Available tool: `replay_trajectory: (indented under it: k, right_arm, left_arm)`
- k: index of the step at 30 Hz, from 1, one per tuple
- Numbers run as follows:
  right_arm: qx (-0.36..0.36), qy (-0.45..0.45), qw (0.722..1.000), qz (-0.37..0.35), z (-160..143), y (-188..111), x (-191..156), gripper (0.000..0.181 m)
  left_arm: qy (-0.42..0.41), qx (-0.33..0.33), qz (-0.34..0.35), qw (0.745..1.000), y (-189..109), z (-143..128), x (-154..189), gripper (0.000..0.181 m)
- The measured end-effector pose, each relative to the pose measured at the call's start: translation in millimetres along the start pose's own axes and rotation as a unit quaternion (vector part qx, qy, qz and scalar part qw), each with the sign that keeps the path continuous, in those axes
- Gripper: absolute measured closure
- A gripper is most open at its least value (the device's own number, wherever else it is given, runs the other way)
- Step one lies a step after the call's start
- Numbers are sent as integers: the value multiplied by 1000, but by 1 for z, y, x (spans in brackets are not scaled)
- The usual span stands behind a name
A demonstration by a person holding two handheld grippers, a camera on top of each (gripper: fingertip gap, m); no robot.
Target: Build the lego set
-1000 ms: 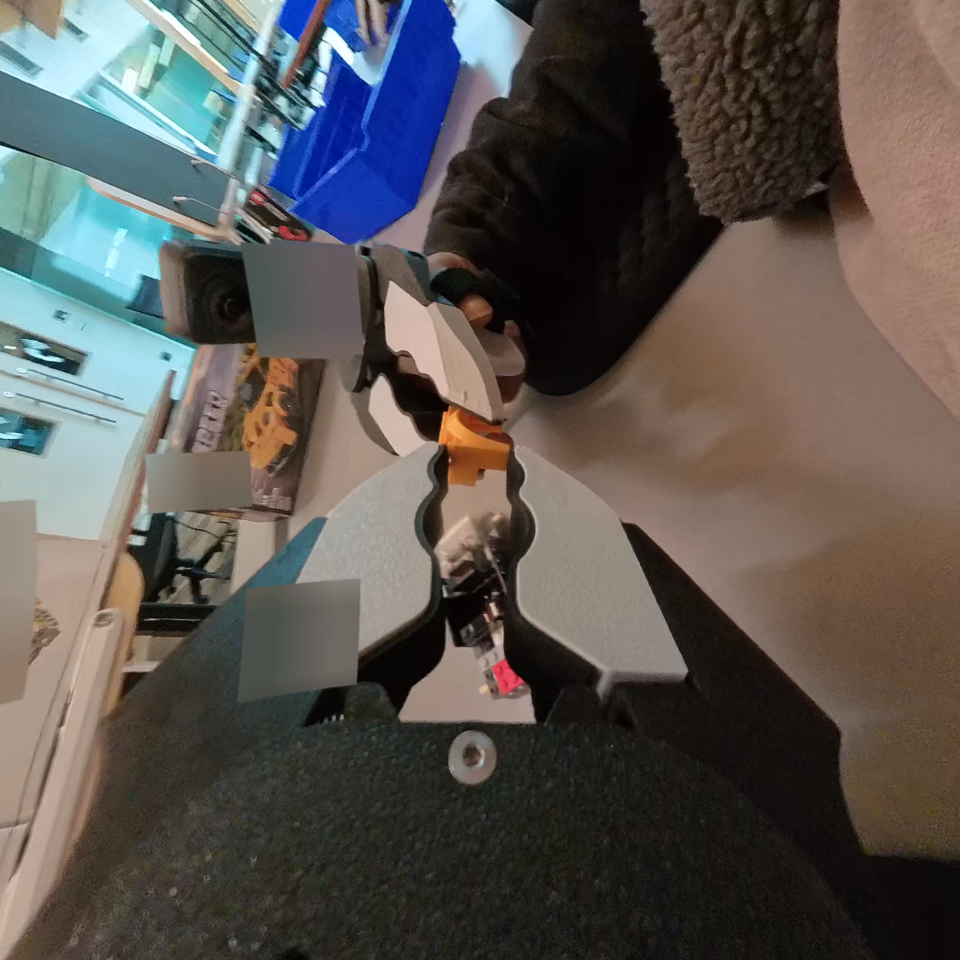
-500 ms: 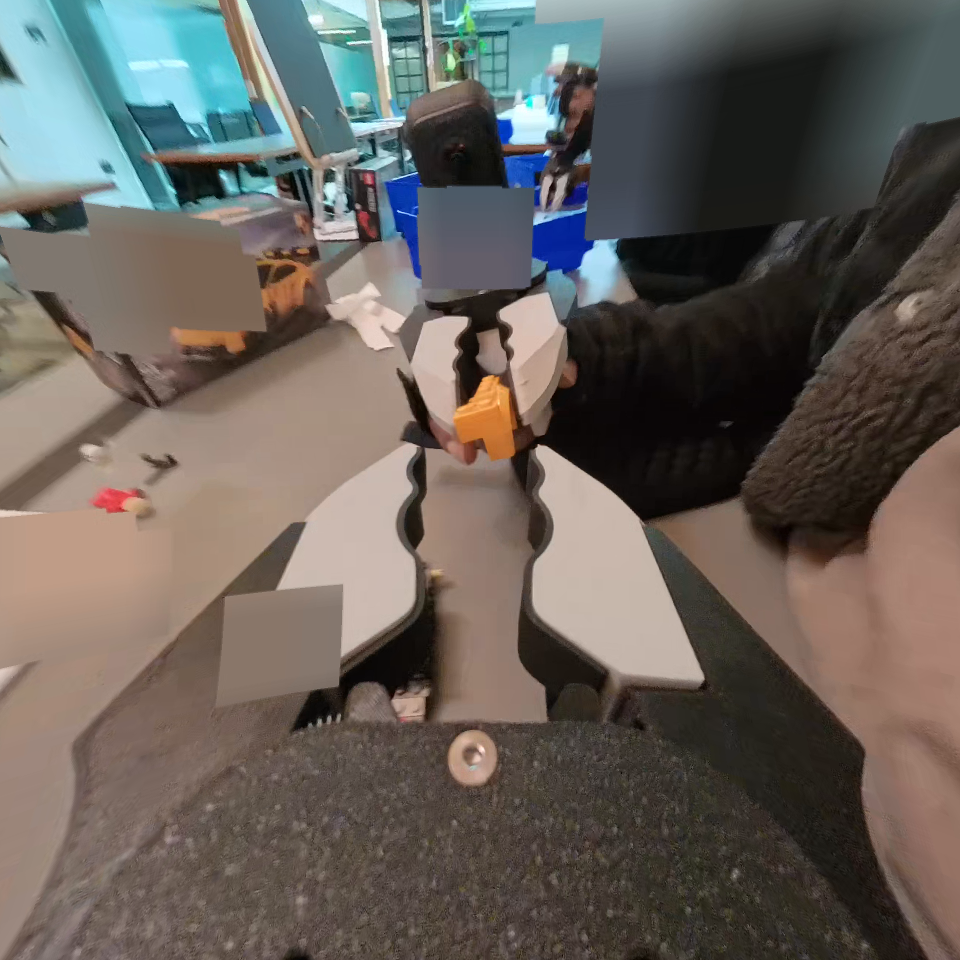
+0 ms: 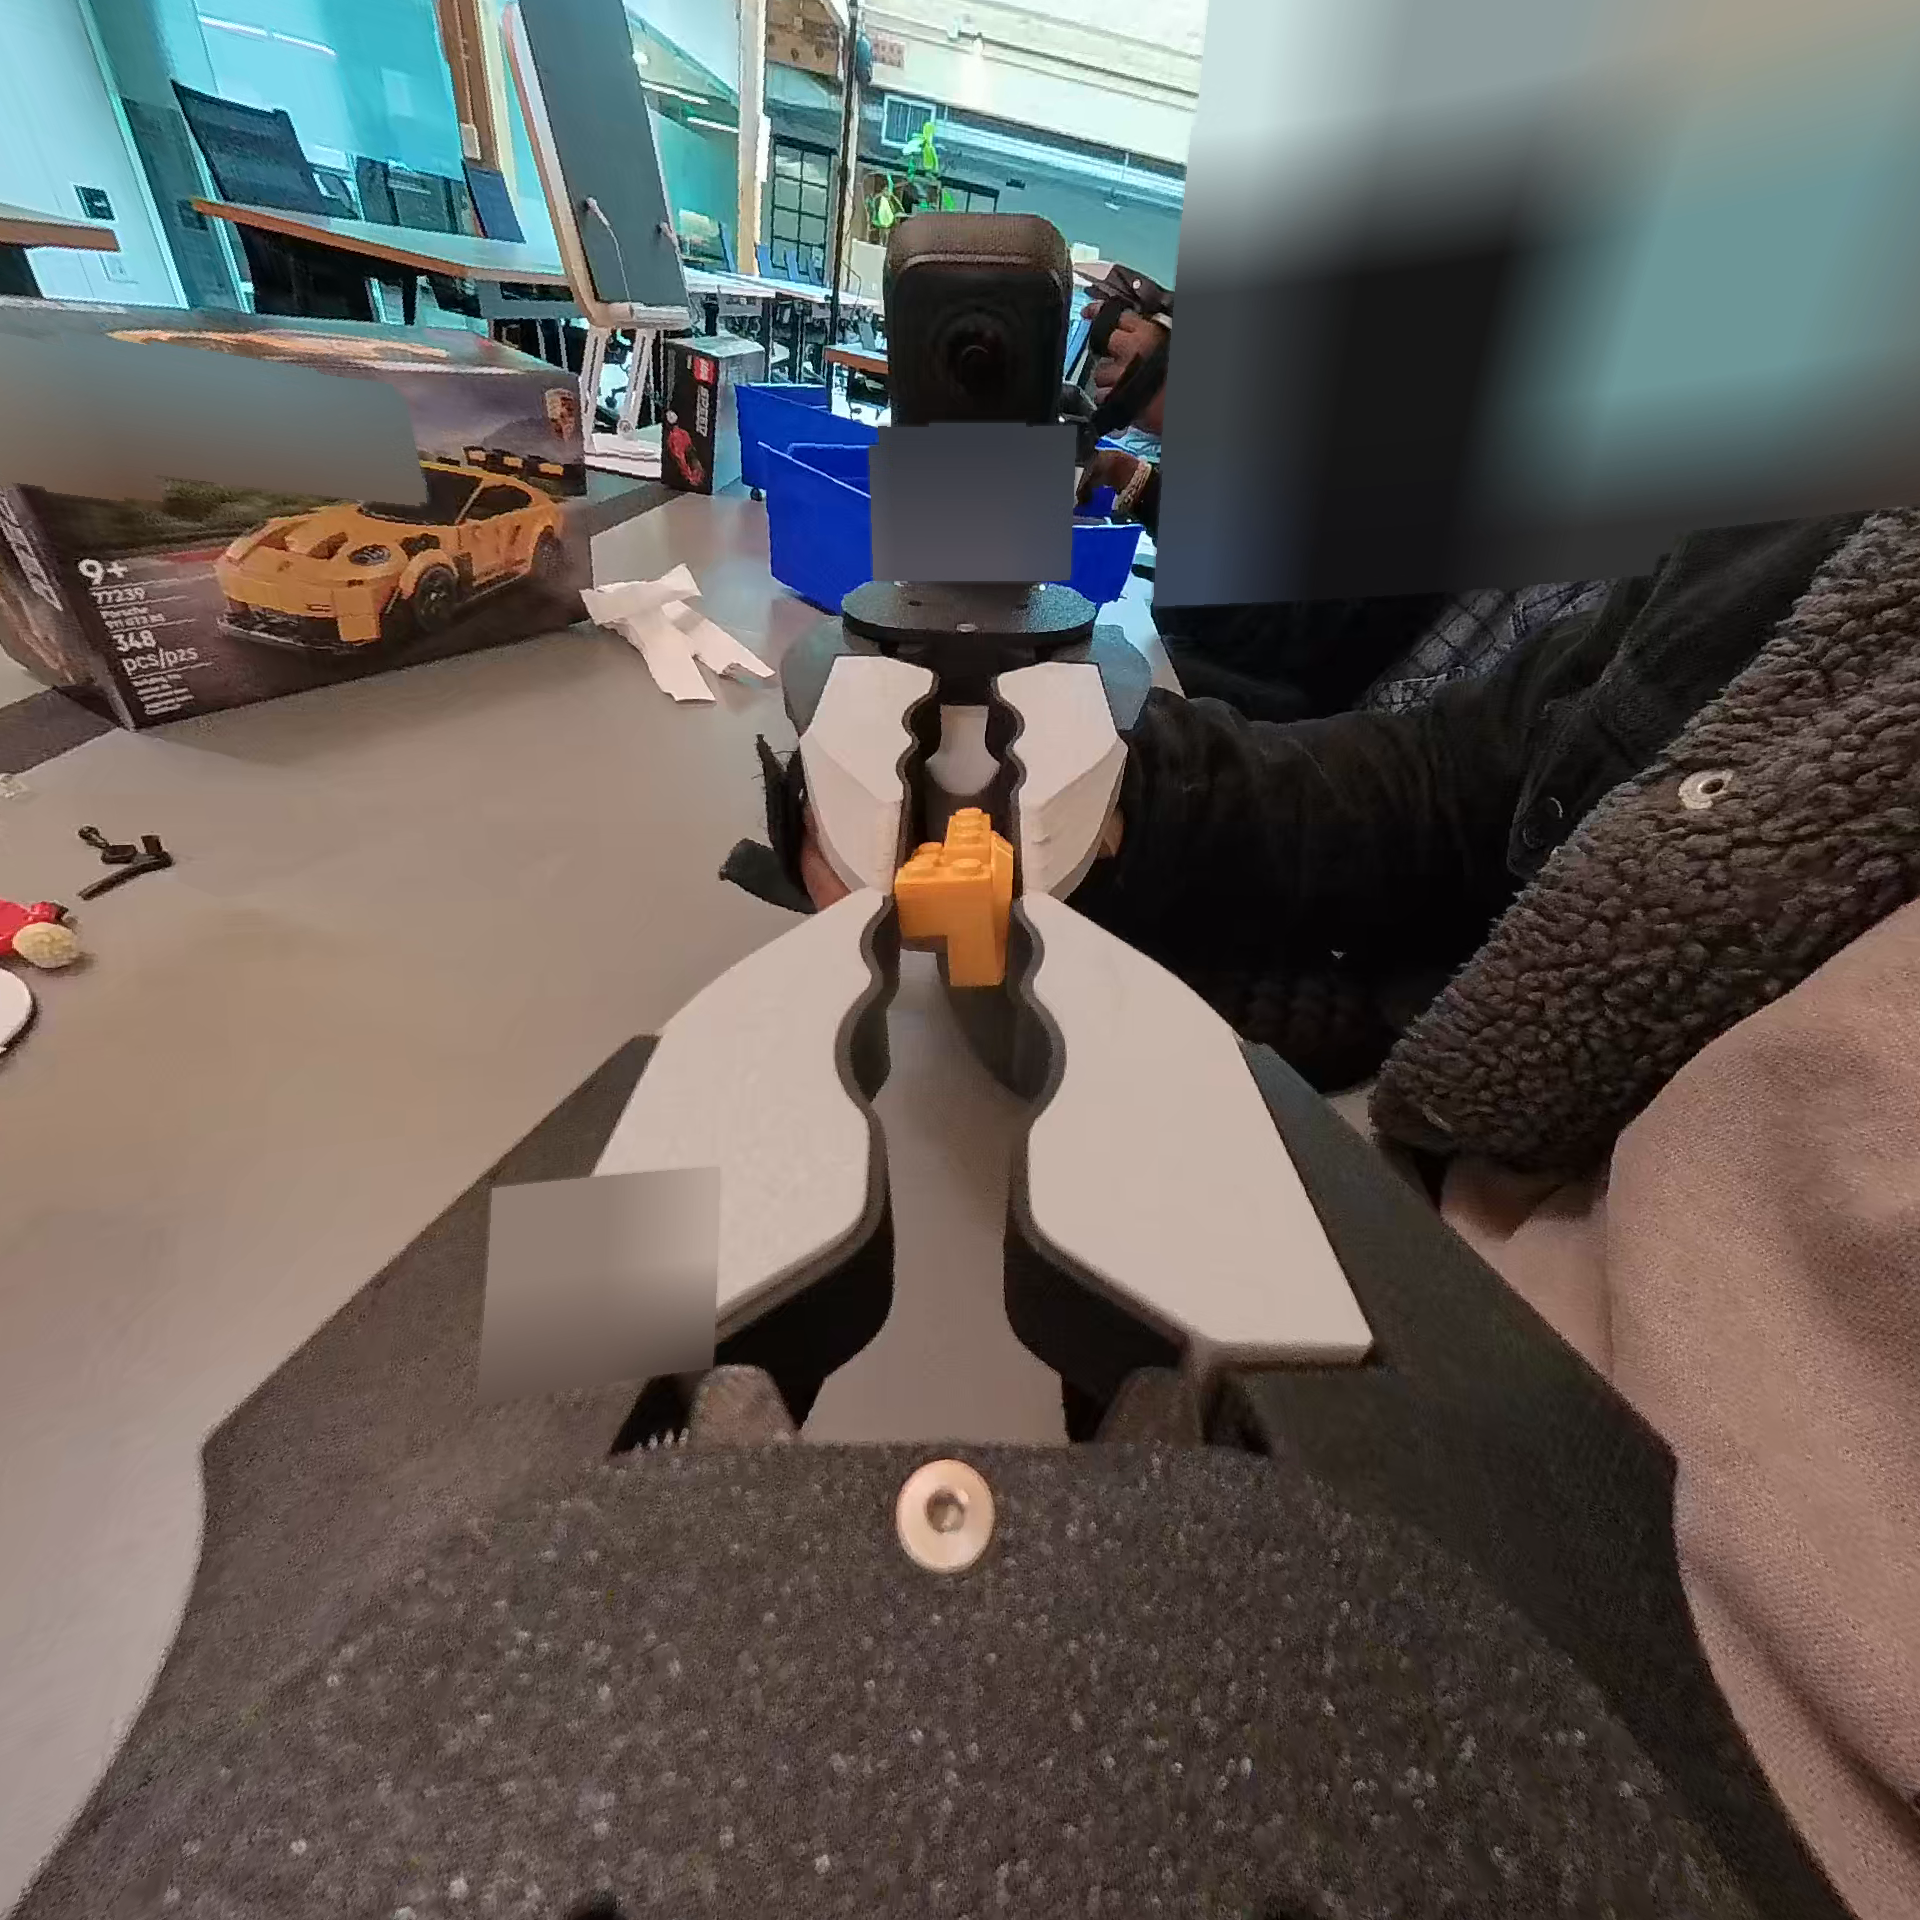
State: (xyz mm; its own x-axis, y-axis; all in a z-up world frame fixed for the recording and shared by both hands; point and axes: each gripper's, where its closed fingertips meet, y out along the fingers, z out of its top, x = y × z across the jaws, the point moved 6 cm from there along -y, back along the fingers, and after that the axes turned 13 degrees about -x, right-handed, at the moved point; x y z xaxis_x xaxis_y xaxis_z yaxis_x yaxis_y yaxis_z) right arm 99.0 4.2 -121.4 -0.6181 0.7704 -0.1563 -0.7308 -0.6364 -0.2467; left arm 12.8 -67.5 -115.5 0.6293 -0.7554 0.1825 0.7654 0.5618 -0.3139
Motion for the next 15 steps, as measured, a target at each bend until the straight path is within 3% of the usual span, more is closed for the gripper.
replay_trajectory:
  k: [15]
  right_arm:
    - [9,18,1000,-7,-2,0,5,161]
  left_arm:
    - [-20,-11,22,1000,-1,1,-3,162]
